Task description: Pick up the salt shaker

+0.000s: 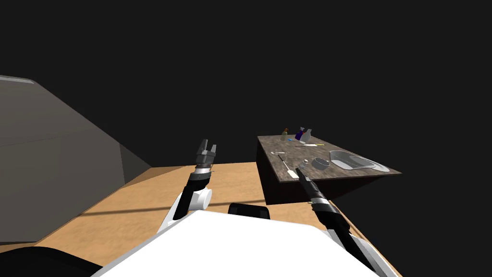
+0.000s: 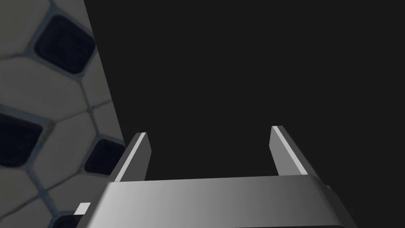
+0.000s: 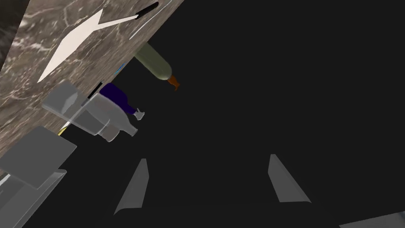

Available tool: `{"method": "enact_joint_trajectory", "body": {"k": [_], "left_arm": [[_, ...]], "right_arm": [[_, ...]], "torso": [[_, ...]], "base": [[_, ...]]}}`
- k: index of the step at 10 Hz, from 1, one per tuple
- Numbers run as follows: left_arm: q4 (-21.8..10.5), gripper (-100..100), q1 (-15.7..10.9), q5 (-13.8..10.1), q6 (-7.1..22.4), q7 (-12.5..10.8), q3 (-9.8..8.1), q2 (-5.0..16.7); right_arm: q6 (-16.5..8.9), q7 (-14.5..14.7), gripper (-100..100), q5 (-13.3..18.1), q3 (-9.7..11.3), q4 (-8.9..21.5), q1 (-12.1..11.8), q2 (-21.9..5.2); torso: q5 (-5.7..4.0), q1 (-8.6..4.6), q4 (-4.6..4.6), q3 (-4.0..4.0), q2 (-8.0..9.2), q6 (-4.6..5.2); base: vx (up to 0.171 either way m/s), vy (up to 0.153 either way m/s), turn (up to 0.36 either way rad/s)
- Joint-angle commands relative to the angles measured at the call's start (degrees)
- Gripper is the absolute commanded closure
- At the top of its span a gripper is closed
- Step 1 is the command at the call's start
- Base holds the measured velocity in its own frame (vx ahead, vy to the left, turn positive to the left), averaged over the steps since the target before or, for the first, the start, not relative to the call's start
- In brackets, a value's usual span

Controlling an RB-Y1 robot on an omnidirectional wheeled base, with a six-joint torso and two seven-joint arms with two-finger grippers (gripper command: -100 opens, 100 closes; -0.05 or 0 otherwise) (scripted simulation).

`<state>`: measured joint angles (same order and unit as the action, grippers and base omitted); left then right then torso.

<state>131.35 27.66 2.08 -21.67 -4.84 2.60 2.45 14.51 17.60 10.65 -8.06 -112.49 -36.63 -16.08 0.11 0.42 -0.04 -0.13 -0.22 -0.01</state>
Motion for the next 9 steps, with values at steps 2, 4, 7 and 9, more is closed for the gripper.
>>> {"method": "enact_joint_trajectory", "body": {"k": [2,4,7,9], "left_arm": [[0.0,0,0.0,0.0,0.0,0.0,0.0,0.0],[0.0,0,0.0,0.0,0.0,0.0,0.0,0.0],[0.0,0,0.01,0.0,0.0,0.0,-0.01,0.01],[0.0,0,0.01,0.0,0.0,0.0,-0.01,0.01]], "right_arm": [[-1.82,2.68,-100,1.87,-2.4,2.35,-2.24,-1.83],[-3.1,4.5,-100,3.3,-4.24,4.5,-3.29,-3.25],[-5.32,7.56,-100,6.01,-7.79,8.58,-5.02,-5.96],[-6.65,9.25,-100,7.84,-10.23,11.32,-5.93,-7.66]], "torso": [[0.0,0.02,0.0,0.01,0.03,0.01],[-0.02,-0.12,-0.02,-0.04,-0.07,0.01],[-0.04,-0.17,-0.05,-0.14,-0.23,0.0],[-0.04,-0.17,-0.1,-0.26,-0.45,-0.01]], "base": [[0.062,0.117,0.004],[0.101,0.078,0.003],[0.141,0.078,0.0],[0.188,0.063,-0.007]]}}
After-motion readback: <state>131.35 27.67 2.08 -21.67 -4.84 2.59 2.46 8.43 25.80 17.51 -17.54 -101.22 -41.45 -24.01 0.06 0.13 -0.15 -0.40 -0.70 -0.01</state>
